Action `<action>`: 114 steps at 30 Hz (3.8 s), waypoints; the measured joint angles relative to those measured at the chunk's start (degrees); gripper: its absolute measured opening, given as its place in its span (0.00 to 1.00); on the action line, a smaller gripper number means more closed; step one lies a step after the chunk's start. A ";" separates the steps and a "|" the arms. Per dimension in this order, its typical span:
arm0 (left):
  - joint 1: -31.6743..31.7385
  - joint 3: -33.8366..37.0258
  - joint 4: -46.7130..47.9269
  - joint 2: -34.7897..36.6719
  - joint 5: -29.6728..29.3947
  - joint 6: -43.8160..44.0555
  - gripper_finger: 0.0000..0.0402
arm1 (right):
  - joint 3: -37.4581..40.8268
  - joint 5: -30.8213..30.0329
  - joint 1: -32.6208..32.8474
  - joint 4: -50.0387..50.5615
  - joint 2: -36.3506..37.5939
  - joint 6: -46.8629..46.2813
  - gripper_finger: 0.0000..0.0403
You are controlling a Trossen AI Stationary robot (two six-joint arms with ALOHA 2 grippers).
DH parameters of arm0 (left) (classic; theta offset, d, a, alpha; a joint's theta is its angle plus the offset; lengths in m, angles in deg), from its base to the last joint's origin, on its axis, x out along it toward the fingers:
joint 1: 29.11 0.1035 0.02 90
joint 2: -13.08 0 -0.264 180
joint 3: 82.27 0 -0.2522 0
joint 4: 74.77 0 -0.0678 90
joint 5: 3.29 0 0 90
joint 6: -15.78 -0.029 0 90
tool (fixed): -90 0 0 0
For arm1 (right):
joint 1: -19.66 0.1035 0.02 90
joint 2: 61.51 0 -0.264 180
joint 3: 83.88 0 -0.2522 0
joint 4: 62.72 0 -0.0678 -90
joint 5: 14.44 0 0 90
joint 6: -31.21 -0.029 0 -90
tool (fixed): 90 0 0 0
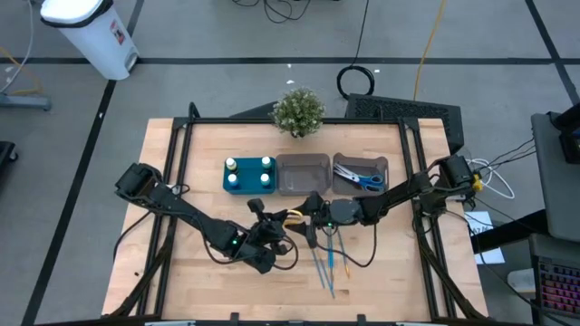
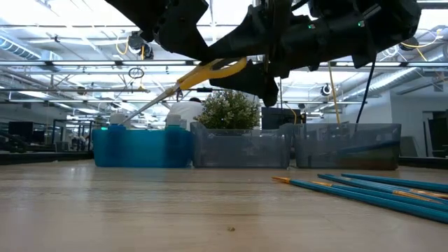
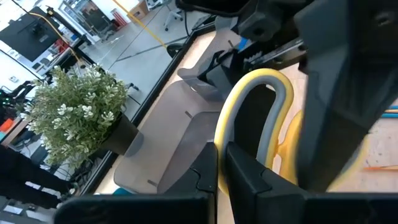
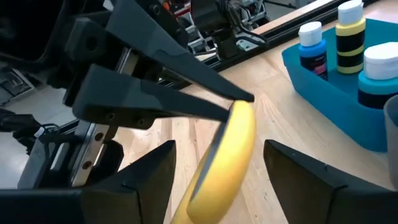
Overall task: Pick & Place Paint Supplies
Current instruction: Put the yellow scissor into the right black bin
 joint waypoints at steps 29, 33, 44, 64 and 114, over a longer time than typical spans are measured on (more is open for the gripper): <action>0.17 -0.07 -1.41 0.19 6.03 2.73 0.12 | 0.22 4.61 -0.47 0.93 -0.13 5.82 0.05; -0.28 -0.07 -3.51 0.66 6.30 3.19 0.24 | 0.17 6.01 -0.47 0.91 0.28 6.10 0.06; -4.41 -0.04 -2.76 11.67 17.22 3.21 0.49 | 4.24 6.57 0.14 6.09 13.28 10.94 0.05; -7.42 4.29 -5.91 13.00 17.93 -4.82 0.51 | 32.11 -21.67 1.28 18.28 57.28 4.45 0.05; 5.16 32.32 -34.63 25.77 34.75 2.99 0.49 | 26.71 -30.01 -5.06 68.55 64.50 -18.72 0.09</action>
